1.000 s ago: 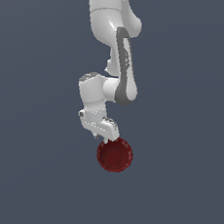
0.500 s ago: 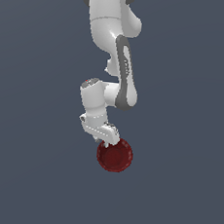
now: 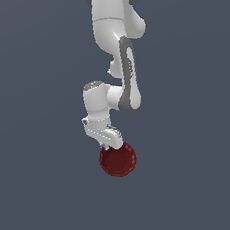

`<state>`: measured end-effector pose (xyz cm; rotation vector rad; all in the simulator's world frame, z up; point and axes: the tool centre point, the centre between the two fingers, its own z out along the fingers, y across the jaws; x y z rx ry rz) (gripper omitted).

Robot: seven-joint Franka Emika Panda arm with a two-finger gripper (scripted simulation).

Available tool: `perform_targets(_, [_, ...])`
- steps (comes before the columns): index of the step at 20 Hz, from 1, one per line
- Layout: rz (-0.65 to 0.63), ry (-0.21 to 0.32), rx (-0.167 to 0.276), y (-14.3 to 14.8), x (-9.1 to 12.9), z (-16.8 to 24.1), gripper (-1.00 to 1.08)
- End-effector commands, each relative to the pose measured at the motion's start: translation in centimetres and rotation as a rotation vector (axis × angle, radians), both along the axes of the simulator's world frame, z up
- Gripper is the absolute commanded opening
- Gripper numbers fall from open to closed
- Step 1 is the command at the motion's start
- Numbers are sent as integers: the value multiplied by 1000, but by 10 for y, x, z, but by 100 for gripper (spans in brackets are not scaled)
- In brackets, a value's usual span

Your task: Pick up the object and move it to a goal position.

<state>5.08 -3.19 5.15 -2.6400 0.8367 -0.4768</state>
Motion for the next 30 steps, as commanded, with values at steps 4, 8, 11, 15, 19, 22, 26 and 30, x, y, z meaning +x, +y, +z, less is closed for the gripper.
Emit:
perform_targets(4, [0, 0, 0, -1, 0, 2, -100])
perform_targets(8, [-1, 0, 0, -4, 1, 14, -100])
perform_targets(11, [-1, 0, 0, -8, 2, 29, -100])
perform_targets(15, [-2, 0, 1, -16, 5, 58, -100])
perform_targets(19, [-3, 1, 1, -26, 9, 92, -100])
perform_targets(22, [-3, 1, 0, -33, 11, 115, -100])
perform_targets(26, [-3, 1, 0, -40, 14, 136, -100])
perform_targets(30, [-2, 1, 0, -43, 16, 148, -100])
